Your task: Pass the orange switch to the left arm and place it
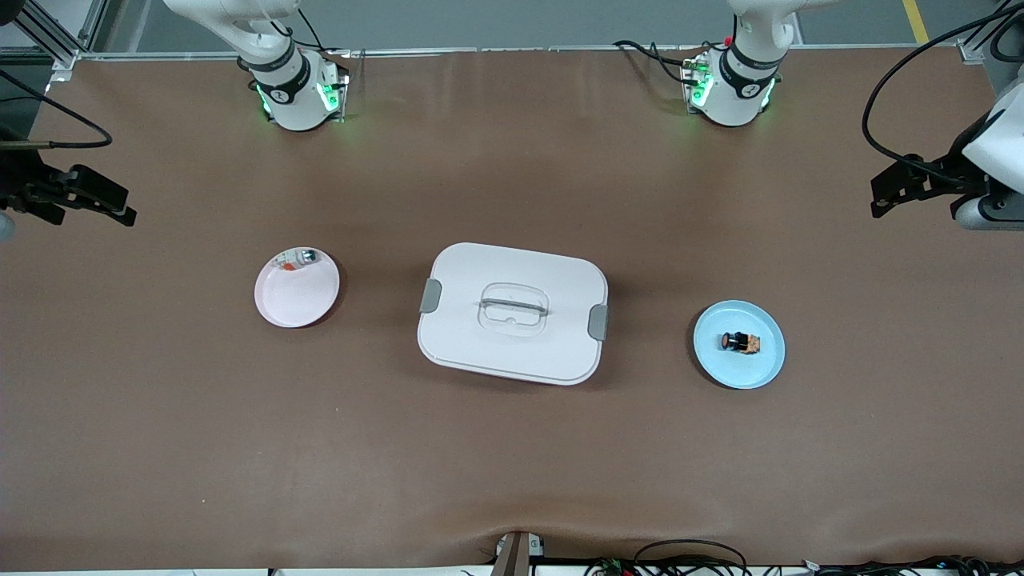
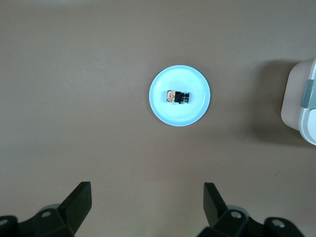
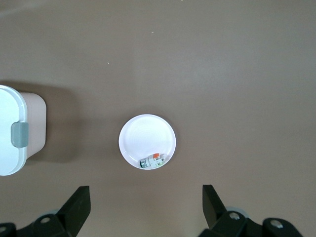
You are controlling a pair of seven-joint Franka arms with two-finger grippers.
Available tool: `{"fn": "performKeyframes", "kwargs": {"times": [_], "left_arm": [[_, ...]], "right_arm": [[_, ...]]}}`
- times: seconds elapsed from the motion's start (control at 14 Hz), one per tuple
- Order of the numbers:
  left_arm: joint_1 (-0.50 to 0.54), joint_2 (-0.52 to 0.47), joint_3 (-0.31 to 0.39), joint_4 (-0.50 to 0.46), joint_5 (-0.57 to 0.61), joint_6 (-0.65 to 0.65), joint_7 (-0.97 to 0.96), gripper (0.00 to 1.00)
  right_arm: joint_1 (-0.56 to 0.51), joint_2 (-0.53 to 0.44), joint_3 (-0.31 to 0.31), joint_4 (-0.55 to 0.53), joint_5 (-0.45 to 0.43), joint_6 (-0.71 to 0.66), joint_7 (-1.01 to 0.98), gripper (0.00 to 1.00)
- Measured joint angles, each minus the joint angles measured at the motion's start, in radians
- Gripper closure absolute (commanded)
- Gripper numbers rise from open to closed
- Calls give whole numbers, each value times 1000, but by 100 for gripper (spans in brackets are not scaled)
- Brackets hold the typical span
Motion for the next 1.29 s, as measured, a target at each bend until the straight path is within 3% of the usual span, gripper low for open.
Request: {"fn": "performKeyframes", "kwargs": {"times": [0.36,0.71,1.29], "left_arm": [[-25,-42,23,2,0,-44,0,0],[-182,-86,187,-23,-3,-74,-1,0],[-187,-112,195,-51,-22,-74,-2,0]], "right_arm": [[2,0,3,-2,0,-5,0,0],[2,0,3,-3,0,-5,0,0],[2,0,3,-3,1,-5,0,0]]}}
